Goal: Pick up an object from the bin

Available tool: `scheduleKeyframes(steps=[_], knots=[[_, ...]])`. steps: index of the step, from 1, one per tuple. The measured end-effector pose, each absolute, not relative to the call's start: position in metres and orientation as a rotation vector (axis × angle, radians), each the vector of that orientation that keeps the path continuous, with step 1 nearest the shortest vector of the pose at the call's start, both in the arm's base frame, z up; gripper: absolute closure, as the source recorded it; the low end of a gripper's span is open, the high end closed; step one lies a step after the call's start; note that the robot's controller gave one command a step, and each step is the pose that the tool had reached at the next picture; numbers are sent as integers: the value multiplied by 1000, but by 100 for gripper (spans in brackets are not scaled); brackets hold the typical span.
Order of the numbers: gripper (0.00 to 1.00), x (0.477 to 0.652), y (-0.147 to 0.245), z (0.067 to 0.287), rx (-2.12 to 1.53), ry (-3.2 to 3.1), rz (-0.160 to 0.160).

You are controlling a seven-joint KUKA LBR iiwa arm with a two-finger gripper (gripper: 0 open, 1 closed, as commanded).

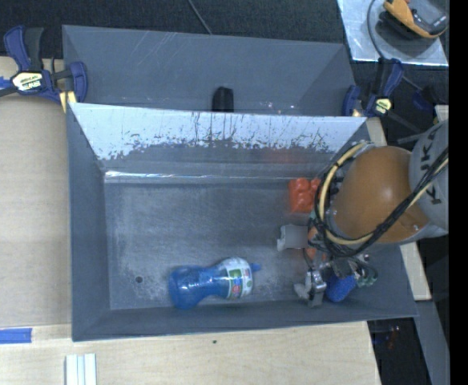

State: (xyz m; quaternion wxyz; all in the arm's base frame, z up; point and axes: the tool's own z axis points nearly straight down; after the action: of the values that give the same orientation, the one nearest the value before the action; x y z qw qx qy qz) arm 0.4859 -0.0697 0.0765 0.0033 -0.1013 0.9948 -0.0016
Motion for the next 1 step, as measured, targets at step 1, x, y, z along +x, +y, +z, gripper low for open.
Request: scheduleKeyframes(steps=[1], knots=[[0,483,-59,69,152,3130,-2]])
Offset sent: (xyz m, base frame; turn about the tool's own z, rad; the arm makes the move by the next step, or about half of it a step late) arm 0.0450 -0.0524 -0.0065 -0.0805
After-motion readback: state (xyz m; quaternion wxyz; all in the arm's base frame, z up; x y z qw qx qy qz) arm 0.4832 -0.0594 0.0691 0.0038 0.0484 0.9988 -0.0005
